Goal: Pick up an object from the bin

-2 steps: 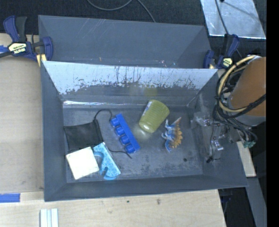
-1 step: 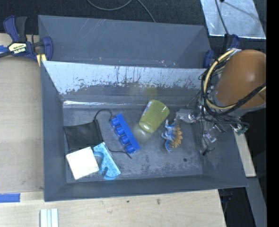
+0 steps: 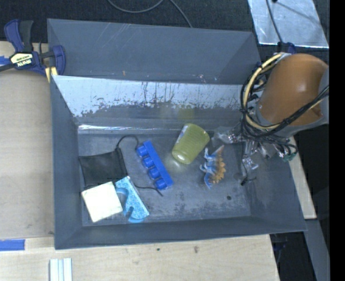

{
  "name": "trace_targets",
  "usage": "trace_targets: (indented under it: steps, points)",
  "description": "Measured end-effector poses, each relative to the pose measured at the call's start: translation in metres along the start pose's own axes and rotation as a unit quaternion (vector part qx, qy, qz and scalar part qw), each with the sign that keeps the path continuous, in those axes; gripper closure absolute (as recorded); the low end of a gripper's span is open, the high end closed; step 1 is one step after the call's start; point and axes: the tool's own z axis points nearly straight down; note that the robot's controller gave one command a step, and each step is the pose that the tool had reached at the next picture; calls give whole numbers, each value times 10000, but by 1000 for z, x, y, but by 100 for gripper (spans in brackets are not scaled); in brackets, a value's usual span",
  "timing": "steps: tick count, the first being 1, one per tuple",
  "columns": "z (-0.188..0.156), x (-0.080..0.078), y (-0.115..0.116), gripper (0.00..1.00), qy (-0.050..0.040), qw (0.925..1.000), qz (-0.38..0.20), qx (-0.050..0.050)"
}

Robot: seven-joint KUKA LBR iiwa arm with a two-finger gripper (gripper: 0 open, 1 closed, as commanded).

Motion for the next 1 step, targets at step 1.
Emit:
trace_targets:
  steps: [1]
  points:
    - [34,-14,6,0,2,9955,-950,3]
